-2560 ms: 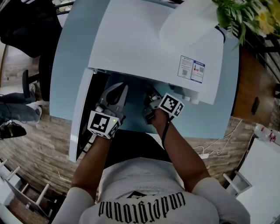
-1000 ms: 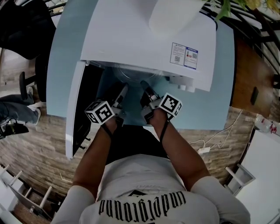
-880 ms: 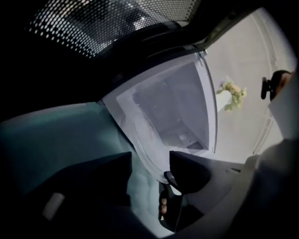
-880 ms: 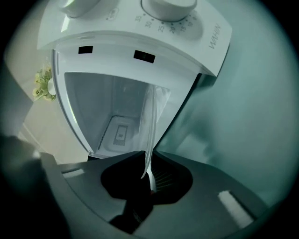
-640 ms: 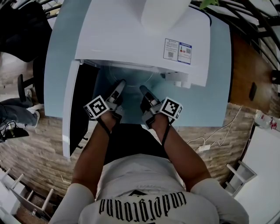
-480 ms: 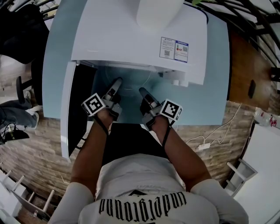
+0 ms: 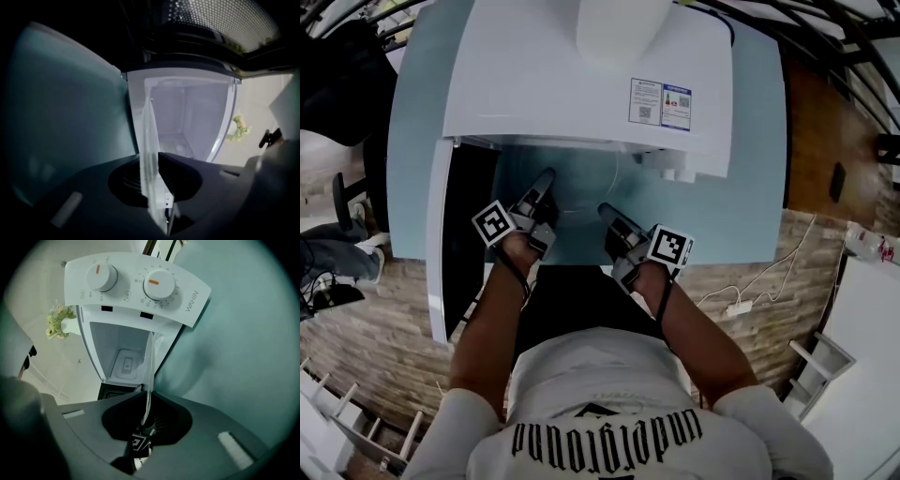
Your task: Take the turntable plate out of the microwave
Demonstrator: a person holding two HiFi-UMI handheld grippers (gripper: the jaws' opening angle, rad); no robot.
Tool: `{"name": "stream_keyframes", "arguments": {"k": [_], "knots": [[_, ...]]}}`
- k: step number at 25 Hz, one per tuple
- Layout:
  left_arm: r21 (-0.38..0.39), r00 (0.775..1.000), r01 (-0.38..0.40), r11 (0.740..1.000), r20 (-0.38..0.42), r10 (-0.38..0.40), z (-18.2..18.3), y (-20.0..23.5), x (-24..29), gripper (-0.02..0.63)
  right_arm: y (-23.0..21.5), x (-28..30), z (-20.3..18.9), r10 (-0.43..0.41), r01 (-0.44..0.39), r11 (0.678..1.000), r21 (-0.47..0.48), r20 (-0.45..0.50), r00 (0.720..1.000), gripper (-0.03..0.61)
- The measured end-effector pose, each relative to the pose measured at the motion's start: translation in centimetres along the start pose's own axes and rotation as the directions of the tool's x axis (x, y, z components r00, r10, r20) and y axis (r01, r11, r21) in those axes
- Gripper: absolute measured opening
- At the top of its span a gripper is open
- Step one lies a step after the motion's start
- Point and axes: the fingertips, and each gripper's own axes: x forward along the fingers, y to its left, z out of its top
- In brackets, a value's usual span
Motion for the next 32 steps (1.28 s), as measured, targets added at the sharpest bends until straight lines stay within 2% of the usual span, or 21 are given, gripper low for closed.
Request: {"name": "stream_keyframes", "arguments": {"k": [2,7,12,17,25,32], "knots": [[-0.004,1.000,0.017,1.000,0.004,-0.017,-0.2,-0.3,-0.2,0.091,0.0,-0.3,0.0,-0.001,0.000,1.000,-0.019,-0.012,1.000,0.032],[0.017,0.999,0.032,0.999,0.004,-0.032,-1.0,-0.5,-1.0,0.089,0.6,-0.8,-0.5,0.016,-0.019,0.997,-0.071,-0.047,0.999,0.035],[0.041,0.997,0.082,0.996,0.008,-0.082,-1.6,-2.4,-2.0,0.086,1.3,-1.9,-1.1,0.021,-0.027,0.996,-0.083,-0.072,0.997,0.035],[0.008,0.995,0.100,0.995,0.030,-0.100,-3.0,-4.2,-3.5,0.081,2.9,-3.5,-2.0,0.053,-0.061,0.993,-0.097,-0.091,0.994,0.035],[-0.010,0.990,0.131,0.991,0.055,-0.130,-5.9,-7.6,-6.5,0.080,5.3,-7.1,-4.2,0.081,-0.093,0.989,-0.114,-0.112,0.990,0.035],[0.016,0.985,0.162,0.987,0.058,-0.162,-8.7,-12.3,-8.6,0.077,8.5,-10.9,-5.4,0.134,-0.151,0.980,-0.133,-0.128,0.983,0.035]]}}
